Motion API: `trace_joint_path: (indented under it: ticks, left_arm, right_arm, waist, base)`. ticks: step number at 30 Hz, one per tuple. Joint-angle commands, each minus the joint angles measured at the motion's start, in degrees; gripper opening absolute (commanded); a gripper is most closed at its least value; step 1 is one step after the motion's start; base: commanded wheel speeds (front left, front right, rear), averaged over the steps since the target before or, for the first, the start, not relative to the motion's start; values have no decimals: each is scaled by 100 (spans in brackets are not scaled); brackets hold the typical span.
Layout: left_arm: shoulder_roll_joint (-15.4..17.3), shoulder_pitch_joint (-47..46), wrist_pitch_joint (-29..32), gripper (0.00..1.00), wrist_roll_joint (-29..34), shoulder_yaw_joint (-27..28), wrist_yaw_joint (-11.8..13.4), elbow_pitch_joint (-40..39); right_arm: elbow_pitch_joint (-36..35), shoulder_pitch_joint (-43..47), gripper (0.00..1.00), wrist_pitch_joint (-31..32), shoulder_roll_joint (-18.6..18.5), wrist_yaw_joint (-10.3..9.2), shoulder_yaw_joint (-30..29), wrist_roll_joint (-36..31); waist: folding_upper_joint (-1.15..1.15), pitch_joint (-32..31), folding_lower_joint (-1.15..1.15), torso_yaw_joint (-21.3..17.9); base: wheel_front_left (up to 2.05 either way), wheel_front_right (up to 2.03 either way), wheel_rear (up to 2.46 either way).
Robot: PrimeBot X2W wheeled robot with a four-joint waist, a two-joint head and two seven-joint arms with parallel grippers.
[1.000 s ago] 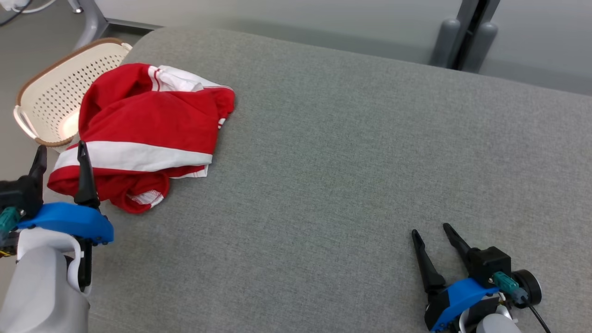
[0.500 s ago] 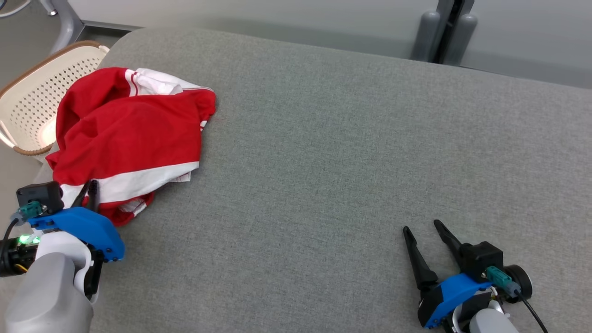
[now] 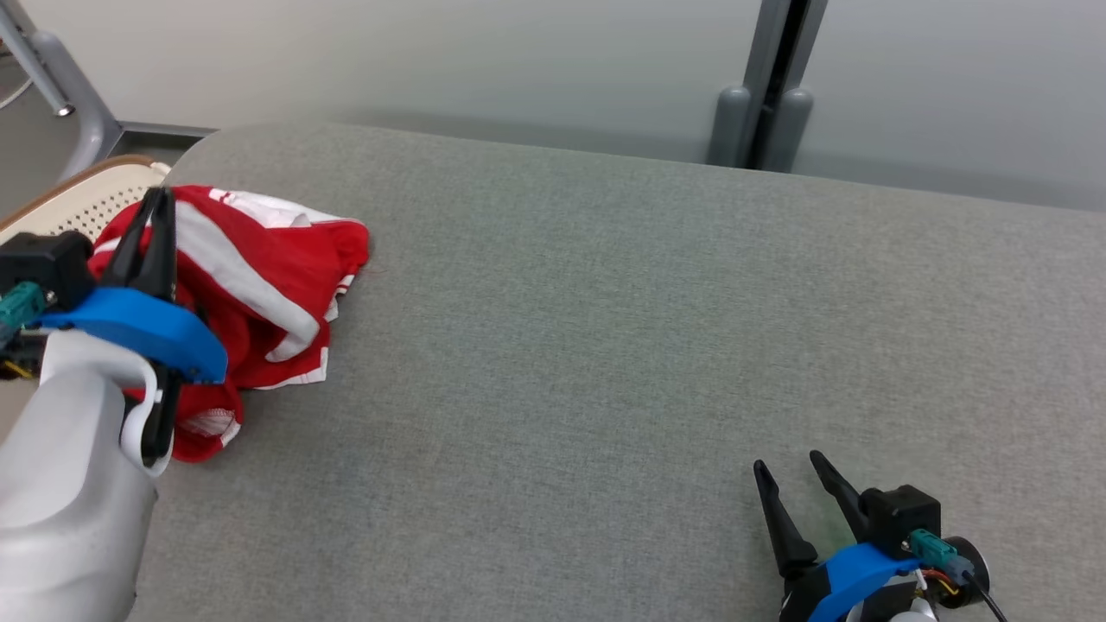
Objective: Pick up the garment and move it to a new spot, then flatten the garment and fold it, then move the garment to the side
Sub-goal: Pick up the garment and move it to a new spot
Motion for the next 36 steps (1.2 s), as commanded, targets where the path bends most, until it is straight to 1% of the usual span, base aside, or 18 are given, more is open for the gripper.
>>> trace_joint_path:
  ticks: [1, 8, 12, 15, 18, 19, 22, 23, 24, 26, 28, 29, 30, 31, 36]
  left_arm:
    - [17, -118, -47, 0, -35, -86, 1, -183]
    - [-282, -398, -109, 0, -215, -634, 0, -1513]
    - [-570, -493, -102, 0, -311, -857, 0, -1982]
    - [-782, -471, -92, 0, -408, -965, 5, -2099]
    - [-1010, -296, -119, 0, -495, -977, 63, -2053]
    - [-1010, -296, -119, 0, -495, -977, 63, -2053]
    - [-1216, 5, -150, 0, -371, -1018, 187, -1860]
    - [-1286, 139, -159, 67, -317, -1017, 257, -1742]
    - [-1332, 281, -160, 100, -270, -1019, 310, -1601]
    - [-1426, 564, -161, 100, -169, -885, 406, -1430]
    - [-1550, 991, -162, 100, -170, -679, 446, -1298]
    - [-1571, 1145, -163, 100, -62, -589, 452, -1273]
    - [-1620, 1485, -164, 100, 57, -380, 475, -1245]
    - [-1620, 1485, -164, 100, 57, -380, 475, -1245]
    - [-1690, 2300, -165, 100, 526, 226, 486, -1484]
  right_arm:
    - [1, 59, 100, -3, -24, 0, 10, 63]
    - [-85, 127, 100, -3, -24, 0, 145, 243]
    - [-112, 134, 100, -2, -22, 0, 143, 216]
    - [-137, 147, 100, -3, -20, 0, 110, 212]
    - [-163, 165, 100, -3, -20, 0, 83, 226]
    - [-163, 165, 100, -3, -20, 0, 83, 226]
    - [-190, 198, 100, -3, -20, 0, -45, 225]
    - [-196, 217, 100, -3, -18, 0, -70, 218]
    - [-211, 231, 100, -3, -15, 0, -83, 215]
    - [-228, 251, 100, -3, -17, 0, -114, 209]
    - [-245, 257, 100, -3, -18, 0, -175, 220]
    - [-238, 261, 100, -3, -17, 0, -204, 249]
    - [-239, 257, 100, -3, -17, 0, -255, 254]
    - [-239, 257, 100, -3, -17, 0, -255, 254]
    - [-346, 263, 100, -4, -18, 0, -304, 237]
  waist:
    - [0, -141, 0, -167]
    - [0, -330, 0, -877]
    - [0, -314, 0, -1345]
    - [0, -292, 0, -1684]
    - [0, -260, 0, -1963]
    - [0, -260, 0, -1963]
    - [0, -242, 0, -2114]
    - [0, -236, 0, -2137]
    - [0, -231, 0, -2151]
    - [0, -222, 0, -2154]
    - [0, -231, 0, -2102]
    - [0, -241, 0, -2071]
    - [0, -273, 0, -1993]
    - [0, -273, 0, -1993]
    - [0, -392, 0, -1776]
  base:
    - [0, 0, 0]
    - [0, 0, 0]
    - [0, 0, 0]
    - [0, 0, 0]
    - [0, 0, 0]
    - [0, 0, 0]
    - [0, 0, 0]
    - [0, 0, 0]
    - [0, 0, 0]
    - [0, 0, 0]
    - [0, 0, 0]
    - [0, 0, 0]
    - [0, 0, 0]
    - [0, 0, 0]
    - [0, 0, 0]
